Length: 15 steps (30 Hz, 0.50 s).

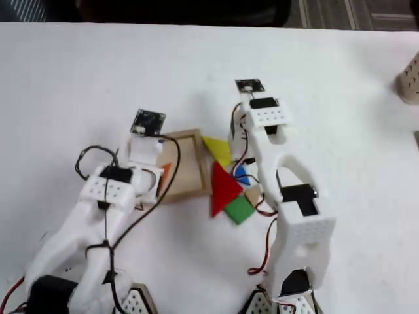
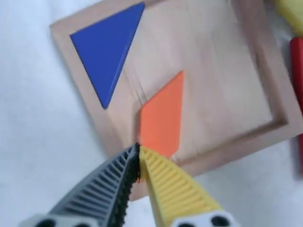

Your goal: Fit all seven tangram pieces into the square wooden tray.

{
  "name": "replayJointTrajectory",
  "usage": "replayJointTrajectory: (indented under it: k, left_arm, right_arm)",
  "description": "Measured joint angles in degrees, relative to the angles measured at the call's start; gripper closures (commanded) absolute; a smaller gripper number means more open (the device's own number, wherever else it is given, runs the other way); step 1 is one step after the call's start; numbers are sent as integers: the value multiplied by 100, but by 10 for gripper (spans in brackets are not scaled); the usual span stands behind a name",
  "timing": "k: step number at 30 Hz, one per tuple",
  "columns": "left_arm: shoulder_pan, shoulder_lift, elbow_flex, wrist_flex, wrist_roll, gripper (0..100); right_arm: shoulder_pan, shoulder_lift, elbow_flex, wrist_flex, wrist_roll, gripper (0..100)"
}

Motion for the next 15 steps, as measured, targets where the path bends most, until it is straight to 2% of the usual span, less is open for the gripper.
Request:
replayJointTrajectory:
  k: [15]
  left_arm:
    - [18,-185,9,-202,0,978]
  right_arm:
    - [-202,-167,0,334,9,981]
